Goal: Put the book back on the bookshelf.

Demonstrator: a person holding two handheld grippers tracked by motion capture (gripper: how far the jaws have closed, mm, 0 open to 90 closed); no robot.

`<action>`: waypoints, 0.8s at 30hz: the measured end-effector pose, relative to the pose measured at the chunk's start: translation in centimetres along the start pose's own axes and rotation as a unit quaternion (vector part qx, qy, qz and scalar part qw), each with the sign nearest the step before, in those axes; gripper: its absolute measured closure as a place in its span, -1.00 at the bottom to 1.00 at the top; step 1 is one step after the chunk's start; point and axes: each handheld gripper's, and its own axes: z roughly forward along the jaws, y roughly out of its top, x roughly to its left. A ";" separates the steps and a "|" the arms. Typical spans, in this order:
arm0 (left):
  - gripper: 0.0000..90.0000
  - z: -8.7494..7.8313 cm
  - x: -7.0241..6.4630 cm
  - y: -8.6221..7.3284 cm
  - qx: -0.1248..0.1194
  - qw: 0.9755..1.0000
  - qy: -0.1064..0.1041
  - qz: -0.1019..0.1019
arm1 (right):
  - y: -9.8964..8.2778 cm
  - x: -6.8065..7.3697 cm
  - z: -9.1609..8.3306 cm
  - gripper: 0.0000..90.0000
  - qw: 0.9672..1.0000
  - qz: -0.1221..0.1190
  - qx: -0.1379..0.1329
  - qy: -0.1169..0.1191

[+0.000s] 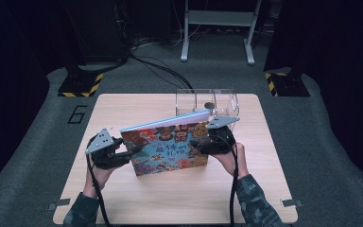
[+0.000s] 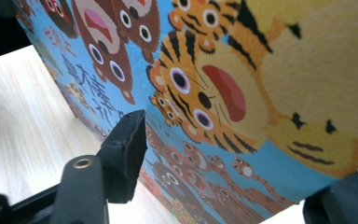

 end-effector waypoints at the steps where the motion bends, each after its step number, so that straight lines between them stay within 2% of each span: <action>1: 0.22 0.0 0.0 0.1 -0.004 1.000 0.001 0.006 | 0.0 0.0 0.0 -0.20 1.000 -0.001 0.001 0.003; 4: 0.27 0.0 0.0 0.3 0.000 1.000 -0.003 0.015 | -0.2 -0.1 -0.4 -0.30 1.000 -0.003 0.001 0.002; 8: 0.40 -0.2 0.1 0.2 -0.003 0.999 -0.016 0.036 | -0.5 -0.8 -1.2 -0.38 1.000 0.011 -0.012 -0.004; 13: 0.52 -0.1 0.2 0.1 -0.005 0.999 -0.030 0.043 | -0.6 -1.6 -1.6 -0.52 0.999 0.025 -0.037 -0.018; 14: 0.53 -0.1 0.2 0.2 -0.005 0.999 -0.029 0.042 | -0.5 -1.6 -1.5 -0.60 0.998 0.028 -0.040 -0.028; 15: 0.53 -0.1 0.2 0.2 -0.003 0.999 -0.032 0.043 | -0.4 -1.8 -1.4 -0.59 0.998 0.029 -0.043 -0.033; 17: 0.54 -0.1 0.2 0.3 -0.002 0.999 -0.034 0.042 | -0.4 -2.1 -1.1 -0.60 0.998 0.040 -0.050 -0.025; 18: 0.55 -0.1 0.2 0.3 -0.001 0.998 -0.038 0.044 | -0.4 -2.2 -0.9 -0.59 0.997 0.045 -0.051 -0.030; 20: 0.57 -0.2 0.2 0.4 0.000 0.998 -0.042 0.044 | -0.4 -2.5 -0.4 -0.55 0.997 0.052 -0.055 -0.026; 23: 0.57 -0.2 0.3 0.4 0.002 0.998 -0.046 0.038 | -0.4 -2.5 0.0 -0.43 0.996 0.059 -0.059 -0.024; 24: 0.57 -0.1 0.4 0.4 0.004 0.998 -0.053 0.026 | -0.4 -2.5 0.1 -0.39 0.996 0.059 -0.062 -0.025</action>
